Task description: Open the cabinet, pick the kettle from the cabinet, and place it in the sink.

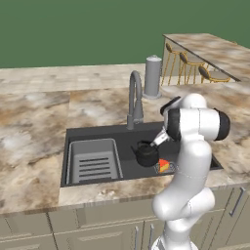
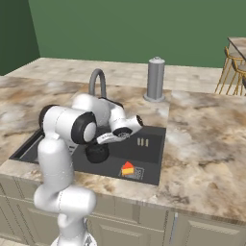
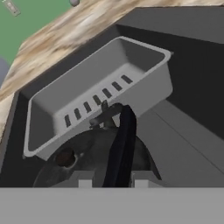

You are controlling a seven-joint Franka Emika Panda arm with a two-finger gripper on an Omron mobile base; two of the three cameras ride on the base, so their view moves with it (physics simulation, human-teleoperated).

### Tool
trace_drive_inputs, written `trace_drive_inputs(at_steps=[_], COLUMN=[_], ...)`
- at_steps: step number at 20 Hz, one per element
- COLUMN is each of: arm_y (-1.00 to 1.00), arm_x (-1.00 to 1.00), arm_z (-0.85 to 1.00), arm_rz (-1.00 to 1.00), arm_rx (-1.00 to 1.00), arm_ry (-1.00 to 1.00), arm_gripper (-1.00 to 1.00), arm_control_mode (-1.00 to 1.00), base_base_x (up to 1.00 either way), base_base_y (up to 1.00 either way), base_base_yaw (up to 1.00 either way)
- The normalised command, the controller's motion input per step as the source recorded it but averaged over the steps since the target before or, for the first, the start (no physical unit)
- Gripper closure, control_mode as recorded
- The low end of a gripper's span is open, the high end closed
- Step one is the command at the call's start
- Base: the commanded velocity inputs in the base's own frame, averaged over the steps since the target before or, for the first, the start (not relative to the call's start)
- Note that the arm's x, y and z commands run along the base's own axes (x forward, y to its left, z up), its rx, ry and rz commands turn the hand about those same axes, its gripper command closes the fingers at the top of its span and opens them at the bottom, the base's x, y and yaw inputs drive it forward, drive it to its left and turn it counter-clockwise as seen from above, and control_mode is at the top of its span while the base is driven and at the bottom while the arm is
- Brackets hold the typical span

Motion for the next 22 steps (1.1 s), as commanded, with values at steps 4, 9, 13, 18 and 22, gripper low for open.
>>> trace_drive_inputs(at_steps=[4,9,13,18,22], arm_y=[0.06,0.05,0.06,0.09,0.08], arm_x=[0.21,0.19,0.25,0.24,0.27], arm_z=[-0.42,-0.40,-0.35,-0.33,-0.30], arm_rz=[0.03,0.02,0.00,0.00,0.01], arm_rx=[-0.01,-0.01,0.00,0.00,0.00], arm_ry=[-0.04,-0.07,0.00,0.00,0.00], arm_gripper=[1.00,1.00,1.00,1.00,1.00], arm_control_mode=[-1.00,-1.00,-1.00,-1.00,-1.00], base_base_x=[0.00,0.00,0.00,0.00,0.00], base_base_y=[0.00,0.00,0.00,0.00,0.00], base_base_yaw=[0.00,0.00,0.00,0.00,0.00])
